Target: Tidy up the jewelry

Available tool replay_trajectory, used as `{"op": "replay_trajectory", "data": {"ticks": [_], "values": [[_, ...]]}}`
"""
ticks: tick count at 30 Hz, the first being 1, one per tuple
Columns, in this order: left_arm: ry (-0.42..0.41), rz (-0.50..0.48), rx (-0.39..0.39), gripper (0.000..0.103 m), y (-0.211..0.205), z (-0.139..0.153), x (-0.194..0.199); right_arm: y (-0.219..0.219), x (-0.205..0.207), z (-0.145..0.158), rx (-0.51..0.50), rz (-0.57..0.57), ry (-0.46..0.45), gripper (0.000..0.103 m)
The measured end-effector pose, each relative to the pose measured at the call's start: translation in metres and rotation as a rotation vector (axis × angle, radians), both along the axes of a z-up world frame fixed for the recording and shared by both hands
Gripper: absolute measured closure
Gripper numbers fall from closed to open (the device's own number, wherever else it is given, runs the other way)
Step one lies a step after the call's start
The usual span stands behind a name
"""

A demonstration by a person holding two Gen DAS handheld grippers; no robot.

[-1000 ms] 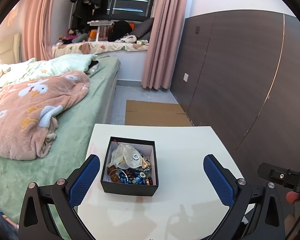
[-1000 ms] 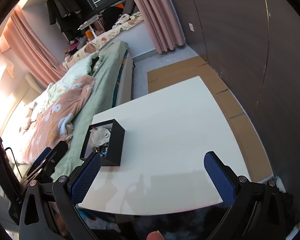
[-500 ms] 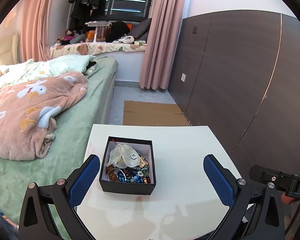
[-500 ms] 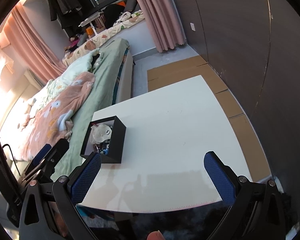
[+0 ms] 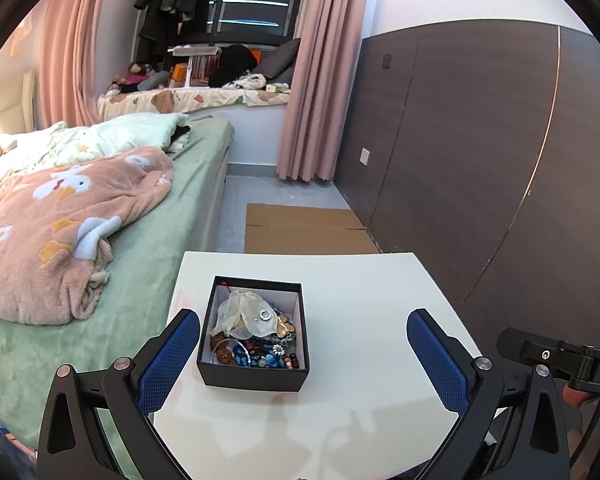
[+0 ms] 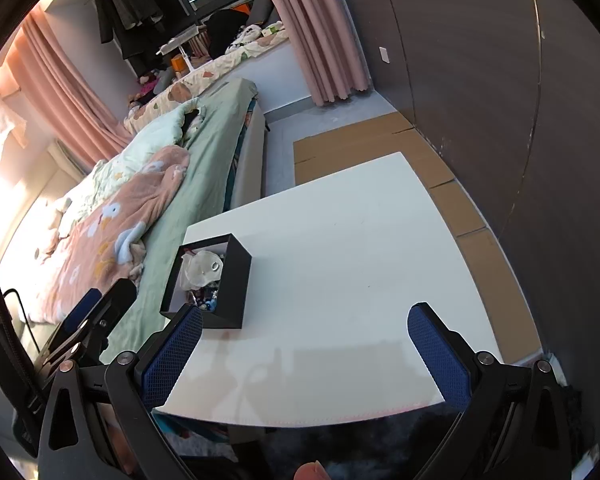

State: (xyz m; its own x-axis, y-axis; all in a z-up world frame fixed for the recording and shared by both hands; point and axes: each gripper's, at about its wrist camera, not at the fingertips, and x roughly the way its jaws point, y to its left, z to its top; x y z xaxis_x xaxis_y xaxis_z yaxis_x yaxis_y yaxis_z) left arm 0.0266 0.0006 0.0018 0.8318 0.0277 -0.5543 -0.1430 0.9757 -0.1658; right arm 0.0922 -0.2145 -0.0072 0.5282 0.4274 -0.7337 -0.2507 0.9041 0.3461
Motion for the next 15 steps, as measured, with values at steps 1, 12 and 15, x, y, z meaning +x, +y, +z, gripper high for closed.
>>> {"op": "replay_trajectory", "data": {"ticks": [1,12,15], "values": [[0.000,0.000,0.000,0.000,-0.0001,0.0000,0.0000,0.0000,-0.0001,0.0001,0.000,0.000,-0.001,0.000],[-0.016,0.006,-0.003,0.000,-0.0004,0.0027,-0.0028,0.0000,0.0004,0.0000,-0.002,-0.001,0.004,0.000],[-0.002,0.021,0.023,0.000,-0.0029,0.0024,-0.0012,0.0002,0.0002,-0.0001,-0.004,0.000,0.005,0.000]]}}
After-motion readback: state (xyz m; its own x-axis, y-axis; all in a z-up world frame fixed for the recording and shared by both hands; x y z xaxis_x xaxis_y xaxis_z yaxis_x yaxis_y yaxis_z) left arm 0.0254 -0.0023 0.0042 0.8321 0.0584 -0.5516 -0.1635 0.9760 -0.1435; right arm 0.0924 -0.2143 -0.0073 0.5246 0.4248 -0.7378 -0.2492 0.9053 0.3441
